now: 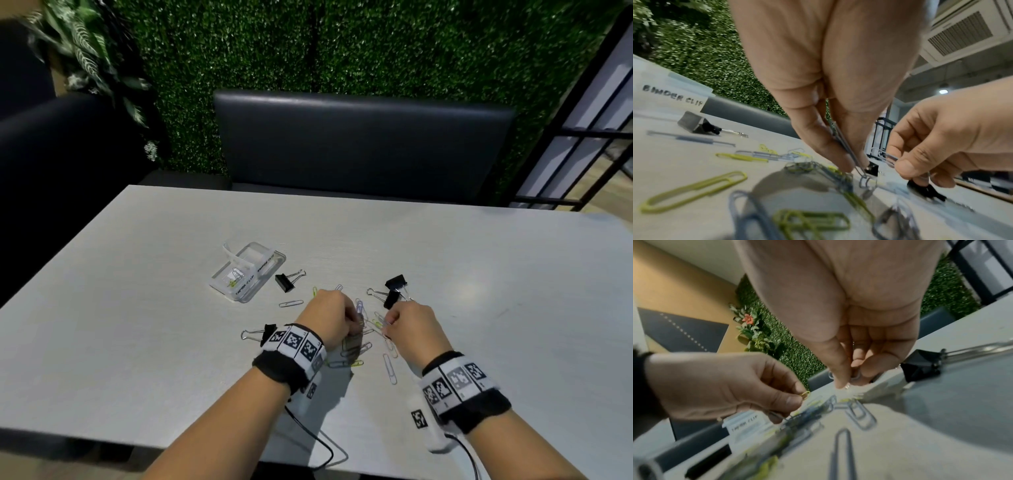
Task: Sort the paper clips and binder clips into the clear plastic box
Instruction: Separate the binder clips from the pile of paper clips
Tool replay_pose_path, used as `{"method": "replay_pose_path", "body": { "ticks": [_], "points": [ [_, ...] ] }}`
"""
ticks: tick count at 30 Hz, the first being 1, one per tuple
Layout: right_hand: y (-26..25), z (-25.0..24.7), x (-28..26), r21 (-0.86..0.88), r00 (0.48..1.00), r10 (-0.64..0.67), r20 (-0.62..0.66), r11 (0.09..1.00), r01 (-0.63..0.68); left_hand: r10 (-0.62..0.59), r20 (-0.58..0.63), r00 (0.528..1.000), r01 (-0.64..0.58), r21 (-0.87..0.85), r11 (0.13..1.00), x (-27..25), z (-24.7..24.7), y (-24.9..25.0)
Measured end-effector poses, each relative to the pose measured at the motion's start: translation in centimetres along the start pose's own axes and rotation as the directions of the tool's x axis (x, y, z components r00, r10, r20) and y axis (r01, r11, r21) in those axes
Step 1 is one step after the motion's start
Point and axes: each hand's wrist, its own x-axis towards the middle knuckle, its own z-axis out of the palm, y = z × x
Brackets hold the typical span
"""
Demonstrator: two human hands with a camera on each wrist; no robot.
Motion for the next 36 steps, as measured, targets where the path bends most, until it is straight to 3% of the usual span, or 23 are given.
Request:
{"method": "replay_pose_path", "body": {
  "ticks": [3, 7, 9, 12, 15, 20, 25, 30, 33, 36],
  "points": [
    [-0.9, -1.1, 0.1, 0.144, 1.0, -0.006, 0.01, 0.99, 0.004, -0.029, -0.059, 0.998, 0.022, -0.108, 0.994, -0.7, -1.4, -0.4],
    [-6.0, -2.4, 0.4, 0.362, 0.99, -0.138, 0.02, 0.924, 0.121, -0.06, -0.191, 0.98, 0.004, -0.281, 0.96, -2.3, -6.4, -2.4],
    [-9.6, -1.7, 1.1, 0.403, 0.975, -0.221, 0.041, 0.896, 0.186, -0.133, -0.304, 0.943, 0.018, -0.355, 0.935, -2.8, -9.9, -4.7],
    [-15.0, 0.9, 2.7, 0.451, 0.948, -0.286, 0.137, 0.87, 0.197, -0.271, -0.45, 0.851, 0.072, -0.411, 0.909, -3.1, -14.5, -8.8],
    [-19.3, 3.8, 4.1, 0.48, 0.931, -0.301, 0.206, 0.86, 0.172, -0.373, -0.498, 0.783, 0.154, -0.426, 0.891, -2.4, -16.3, -12.1],
    [-23.3, 7.0, 4.5, 0.334, 0.922, -0.313, 0.228, 0.915, 0.228, -0.437, -0.507, 0.743, 0.268, -0.372, 0.888, -0.6, -15.4, -15.1],
    [-22.9, 7.2, 4.2, 0.354, 0.916, -0.307, 0.259, 0.913, 0.205, -0.415, -0.494, 0.764, 0.308, -0.286, 0.908, -0.3, -14.1, -15.7],
    [-18.4, 3.1, 5.5, 0.386, 0.947, -0.293, 0.132, 0.895, 0.223, -0.347, -0.518, 0.782, 0.294, -0.184, 0.938, -1.6, -14.1, -14.0],
    [-13.3, 0.4, 7.4, 0.194, 0.963, -0.268, 0.022, 0.946, 0.258, -0.175, -0.46, 0.871, 0.124, -0.14, 0.982, -2.6, -12.7, -10.0],
    [-10.0, 0.2, 7.5, -0.078, 0.938, -0.308, 0.161, 0.943, 0.323, -0.013, -0.229, 0.973, 0.011, -0.011, 1.0, -1.6, -8.8, -5.5]
  ]
}}
